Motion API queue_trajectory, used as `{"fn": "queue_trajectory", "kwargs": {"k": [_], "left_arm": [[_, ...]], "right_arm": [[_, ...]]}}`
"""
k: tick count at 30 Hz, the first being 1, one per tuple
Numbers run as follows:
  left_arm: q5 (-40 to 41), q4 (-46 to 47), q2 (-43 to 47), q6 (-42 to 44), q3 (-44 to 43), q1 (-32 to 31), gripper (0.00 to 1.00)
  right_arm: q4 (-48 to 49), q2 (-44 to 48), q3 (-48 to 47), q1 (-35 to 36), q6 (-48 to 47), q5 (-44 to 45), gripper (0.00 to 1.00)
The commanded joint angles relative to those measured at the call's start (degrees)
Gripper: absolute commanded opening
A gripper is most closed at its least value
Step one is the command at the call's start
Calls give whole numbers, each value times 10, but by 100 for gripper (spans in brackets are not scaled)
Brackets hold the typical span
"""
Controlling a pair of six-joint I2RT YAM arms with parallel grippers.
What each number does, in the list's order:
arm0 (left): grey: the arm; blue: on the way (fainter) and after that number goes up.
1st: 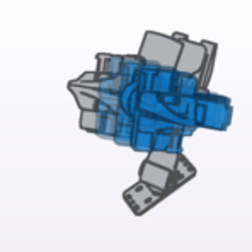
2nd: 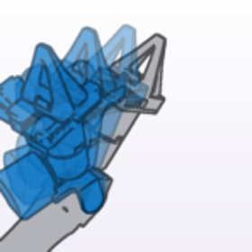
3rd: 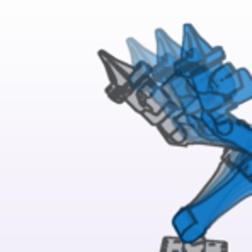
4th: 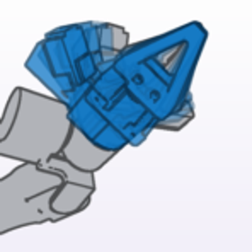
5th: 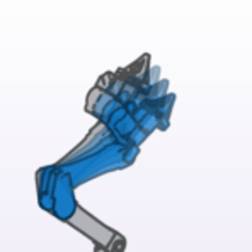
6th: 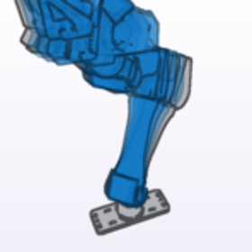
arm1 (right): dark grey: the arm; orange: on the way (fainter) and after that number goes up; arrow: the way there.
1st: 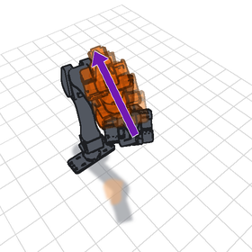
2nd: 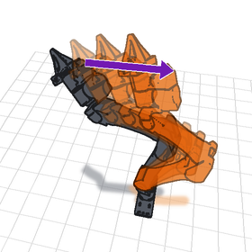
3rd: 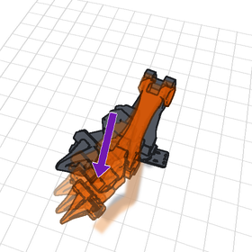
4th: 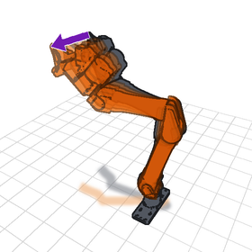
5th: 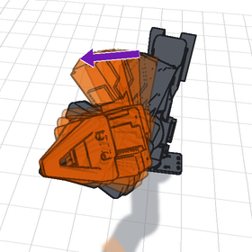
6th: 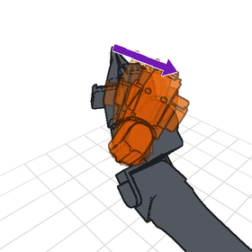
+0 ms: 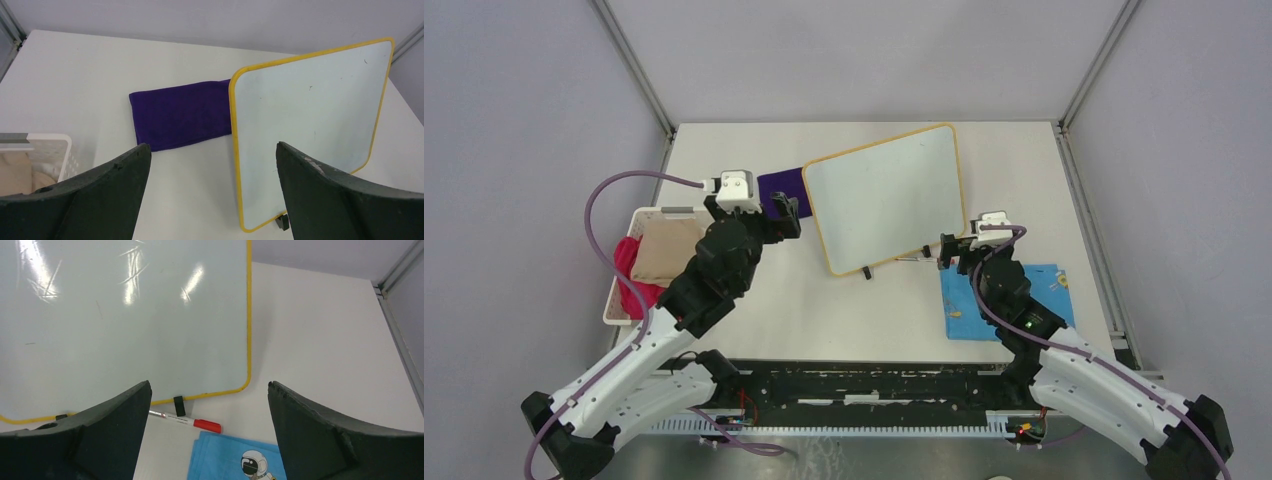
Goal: Write a sentence on the whiteboard
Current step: Adjust the whiteboard at the center of the board.
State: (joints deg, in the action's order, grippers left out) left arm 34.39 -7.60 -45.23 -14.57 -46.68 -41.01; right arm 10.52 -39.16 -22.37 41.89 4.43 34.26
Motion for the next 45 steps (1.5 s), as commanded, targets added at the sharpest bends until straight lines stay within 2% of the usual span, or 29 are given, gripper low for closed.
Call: {"fn": "queue_trajectory", "kwargs": {"k": [1, 5, 7, 13, 22, 27, 34, 45], "left_arm": [[-9, 28, 15, 27, -8, -6, 100], [-39, 38, 26, 44, 1, -10, 99], [-54, 44, 31, 49, 6, -11, 99], [-68, 47, 41, 51, 7, -14, 98], [-56, 47, 43, 57, 8, -16, 97], [-55, 44, 40, 56, 5, -19, 97], [-51, 44, 43, 53, 5, -21, 96], [-37, 40, 43, 49, 3, -22, 96]], "right_arm": [[22, 21, -2, 0, -66, -112, 90], [-5, 11, -11, 8, -86, -169, 89], [-15, 1, -14, 33, -97, -177, 89], [-42, -52, -21, 118, -92, -123, 88], [36, -143, 29, 123, 18, -165, 77], [99, -229, 12, 125, 66, -214, 71], [145, -319, -19, 129, 97, -237, 64], [174, -431, -80, 140, 135, -208, 53]]}}
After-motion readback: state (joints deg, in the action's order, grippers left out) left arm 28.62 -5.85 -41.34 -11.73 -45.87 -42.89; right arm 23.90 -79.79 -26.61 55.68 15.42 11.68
